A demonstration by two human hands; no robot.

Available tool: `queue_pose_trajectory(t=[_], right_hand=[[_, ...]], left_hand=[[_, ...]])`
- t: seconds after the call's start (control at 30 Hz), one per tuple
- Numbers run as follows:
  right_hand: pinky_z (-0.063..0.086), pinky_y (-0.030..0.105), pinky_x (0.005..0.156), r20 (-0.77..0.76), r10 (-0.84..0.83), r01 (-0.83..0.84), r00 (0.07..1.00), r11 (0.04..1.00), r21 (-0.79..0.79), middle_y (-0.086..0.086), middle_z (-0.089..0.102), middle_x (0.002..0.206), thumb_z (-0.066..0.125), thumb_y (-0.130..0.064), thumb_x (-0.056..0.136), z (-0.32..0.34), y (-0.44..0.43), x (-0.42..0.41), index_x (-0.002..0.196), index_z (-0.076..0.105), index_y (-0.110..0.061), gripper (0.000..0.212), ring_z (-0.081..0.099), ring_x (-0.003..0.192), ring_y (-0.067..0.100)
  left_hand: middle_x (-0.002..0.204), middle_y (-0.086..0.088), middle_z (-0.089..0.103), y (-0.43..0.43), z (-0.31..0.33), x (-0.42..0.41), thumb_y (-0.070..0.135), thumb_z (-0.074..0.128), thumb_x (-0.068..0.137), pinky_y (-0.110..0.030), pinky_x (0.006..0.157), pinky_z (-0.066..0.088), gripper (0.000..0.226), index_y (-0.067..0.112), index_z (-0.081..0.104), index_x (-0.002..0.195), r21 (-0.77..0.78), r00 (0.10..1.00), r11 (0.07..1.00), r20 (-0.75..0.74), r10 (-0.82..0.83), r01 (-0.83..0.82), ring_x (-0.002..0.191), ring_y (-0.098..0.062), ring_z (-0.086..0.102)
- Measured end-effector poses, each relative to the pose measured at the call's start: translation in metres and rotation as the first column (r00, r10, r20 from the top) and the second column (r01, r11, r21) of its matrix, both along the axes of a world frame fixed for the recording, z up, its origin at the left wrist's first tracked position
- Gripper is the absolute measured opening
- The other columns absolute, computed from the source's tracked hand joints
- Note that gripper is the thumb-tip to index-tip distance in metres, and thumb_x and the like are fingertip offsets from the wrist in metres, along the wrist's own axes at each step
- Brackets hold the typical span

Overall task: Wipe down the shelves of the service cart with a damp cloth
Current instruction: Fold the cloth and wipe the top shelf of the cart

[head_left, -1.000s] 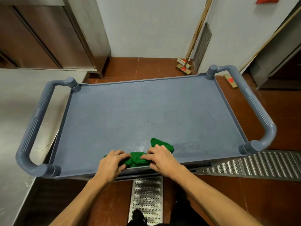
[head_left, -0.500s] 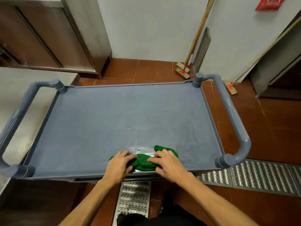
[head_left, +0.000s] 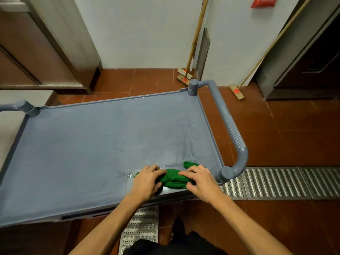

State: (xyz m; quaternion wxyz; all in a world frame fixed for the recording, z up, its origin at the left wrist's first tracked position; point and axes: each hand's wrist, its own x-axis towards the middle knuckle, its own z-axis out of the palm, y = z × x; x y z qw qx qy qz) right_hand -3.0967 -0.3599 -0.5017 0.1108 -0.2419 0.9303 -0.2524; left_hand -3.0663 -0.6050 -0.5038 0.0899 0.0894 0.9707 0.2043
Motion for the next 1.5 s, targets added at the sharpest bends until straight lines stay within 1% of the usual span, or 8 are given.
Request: queue_pose_trajectory(t=[0.17,0.23,0.33,0.5,0.67,0.83,1.1,1.5], right_hand=[[0.042,0.035,0.085,-0.042,-0.13,0.13,0.991,0.992,-0.007,-0.012,0.062,0.102,0.06,-0.028,0.076,-0.003,0.019,0.003,0.121,0.065,-0.04,0.047,0.054,0.097,0.017],[0.037,0.036,0.095,-0.075,-0.163,0.164,0.984,0.986,0.008,-0.012,0.062,0.104,0.059,-0.029,0.079,-0.007,0.019,0.008,0.123,0.064,-0.041,0.046,0.052,0.102,0.015],[0.021,0.049,0.116,-0.062,-0.22,0.222,0.974,0.974,0.036,-0.01,0.058,0.117,0.054,-0.033,0.083,-0.006,0.01,0.016,0.129,0.058,-0.041,0.047,0.047,0.117,0.015],[0.025,0.044,0.111,-0.023,-0.201,0.203,0.979,0.971,0.129,-0.009,0.049,0.13,0.054,-0.054,0.077,0.0,0.0,0.022,0.137,0.046,-0.045,0.061,0.038,0.126,0.017],[0.027,0.043,0.106,0.025,-0.23,0.223,0.973,0.961,0.163,-0.007,0.05,0.131,0.063,-0.038,0.078,0.001,-0.009,0.017,0.135,0.048,-0.046,0.06,0.037,0.126,0.018],[0.023,0.04,0.104,0.073,-0.225,0.205,0.972,0.954,0.218,-0.016,0.052,0.126,0.062,-0.033,0.082,0.009,-0.033,0.016,0.129,0.053,-0.052,0.052,0.037,0.124,0.014],[0.015,0.034,0.107,0.097,-0.15,0.117,0.984,0.952,0.284,-0.02,0.052,0.123,0.061,-0.029,0.086,0.021,-0.087,0.03,0.125,0.057,-0.055,0.047,0.038,0.122,0.011],[0.013,0.043,0.115,0.18,-0.073,0.017,0.981,0.955,0.298,-0.018,0.05,0.127,0.055,-0.022,0.087,0.027,-0.183,0.057,0.132,0.051,-0.053,0.055,0.035,0.126,0.014]], left_hand=[[0.12,0.001,0.058,0.024,0.004,-0.011,0.028,0.063,0.082,-0.039,0.08,0.052,0.046,0.031,0.058,0.127,-0.044,0.999,0.998,0.035,-0.034,0.036,0.108,-0.027,0.056],[0.122,0.002,0.056,0.028,0.004,-0.01,0.03,0.061,0.084,-0.038,0.081,0.051,0.046,0.032,0.054,0.13,-0.057,0.998,0.998,0.056,-0.019,0.022,0.111,-0.025,0.054],[0.121,0.002,0.054,0.022,0.003,-0.007,0.034,0.06,0.086,-0.038,0.082,0.051,0.046,0.033,0.051,0.131,-0.012,0.996,1.0,0.09,0.005,-0.004,0.112,-0.023,0.052],[0.124,-0.004,0.052,0.017,0.002,0.001,0.033,0.061,0.087,-0.037,0.084,0.047,0.051,0.027,0.049,0.136,-0.021,0.997,0.999,0.066,-0.037,0.039,0.112,-0.026,0.05],[0.124,-0.007,0.05,0.011,0.003,0.006,0.029,0.06,0.085,-0.04,0.084,0.048,0.056,0.025,0.045,0.139,-0.074,0.997,0.995,0.052,-0.064,0.067,0.111,-0.029,0.049],[0.125,-0.005,0.049,-0.013,0.004,0.011,0.029,0.062,0.083,-0.041,0.089,0.048,0.057,0.029,0.045,0.138,-0.074,0.992,0.996,0.119,-0.049,0.058,0.116,-0.027,0.047],[0.125,-0.004,0.052,-0.071,0.0,0.035,0.03,0.058,0.087,-0.04,0.095,0.048,0.052,0.032,0.05,0.138,0.027,0.99,1.0,0.141,-0.019,0.015,0.118,-0.026,0.047],[0.12,-0.004,0.055,-0.165,0.003,0.077,0.027,0.057,0.088,-0.036,0.094,0.047,0.045,0.027,0.055,0.134,0.126,0.988,0.987,0.131,0.082,-0.099,0.111,-0.025,0.055]])
